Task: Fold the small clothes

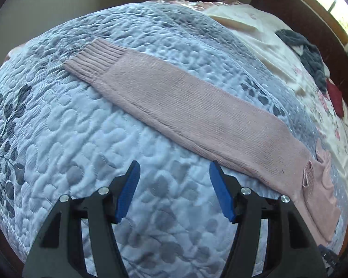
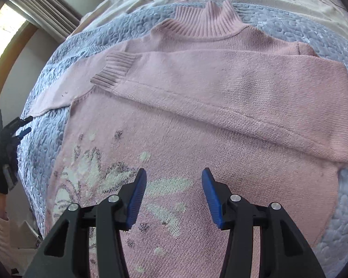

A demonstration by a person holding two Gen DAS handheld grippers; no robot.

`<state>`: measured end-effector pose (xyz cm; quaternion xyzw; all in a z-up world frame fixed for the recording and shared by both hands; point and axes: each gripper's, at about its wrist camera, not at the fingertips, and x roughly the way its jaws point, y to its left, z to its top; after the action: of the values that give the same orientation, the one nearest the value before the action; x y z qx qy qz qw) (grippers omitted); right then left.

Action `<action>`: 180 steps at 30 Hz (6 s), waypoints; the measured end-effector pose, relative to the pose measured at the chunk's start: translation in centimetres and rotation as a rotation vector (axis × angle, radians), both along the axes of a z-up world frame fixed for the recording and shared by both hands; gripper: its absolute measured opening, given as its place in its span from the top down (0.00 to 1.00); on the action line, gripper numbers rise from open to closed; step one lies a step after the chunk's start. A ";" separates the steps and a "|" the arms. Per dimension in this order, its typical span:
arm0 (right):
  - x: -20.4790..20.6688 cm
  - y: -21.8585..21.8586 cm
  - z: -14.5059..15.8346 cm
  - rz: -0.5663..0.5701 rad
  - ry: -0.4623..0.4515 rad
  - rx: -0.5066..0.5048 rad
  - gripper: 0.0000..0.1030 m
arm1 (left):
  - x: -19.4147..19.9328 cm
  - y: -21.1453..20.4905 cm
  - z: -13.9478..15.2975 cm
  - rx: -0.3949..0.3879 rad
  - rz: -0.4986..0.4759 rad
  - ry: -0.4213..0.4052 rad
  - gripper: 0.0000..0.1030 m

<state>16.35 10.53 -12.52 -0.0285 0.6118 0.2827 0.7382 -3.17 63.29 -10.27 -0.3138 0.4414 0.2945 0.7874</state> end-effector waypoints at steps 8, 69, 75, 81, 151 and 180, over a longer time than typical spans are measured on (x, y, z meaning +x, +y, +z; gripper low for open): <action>0.2 -1.0 -1.4 -0.029 0.014 -0.013 0.52 | -0.1 5.4 -2.2 -0.080 0.121 -0.121 0.40; -0.2 -7.2 -0.6 -0.131 -0.031 0.013 0.52 | 18.1 -24.5 -4.7 -0.209 -0.490 -0.190 0.87; 0.6 -6.2 -0.2 -0.121 -0.022 0.013 0.52 | 15.8 -23.8 -4.6 -0.304 -0.499 -0.215 0.82; 2.0 -3.6 0.8 -0.093 -0.012 0.033 0.52 | 11.9 -19.3 0.2 -0.178 -0.439 -0.260 0.78; 9.7 -5.2 -1.4 -0.179 0.053 0.052 0.78 | 20.1 -25.5 -4.1 -0.032 -0.620 -0.039 0.69; 9.0 -2.7 3.7 -0.132 -0.163 0.009 0.92 | 21.7 -27.1 -5.1 -0.047 -0.662 0.008 0.63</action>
<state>25.35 7.82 -8.80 -0.0078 0.5488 0.2330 0.8028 18.49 36.17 -15.33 -0.1705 0.5291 0.0136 0.8311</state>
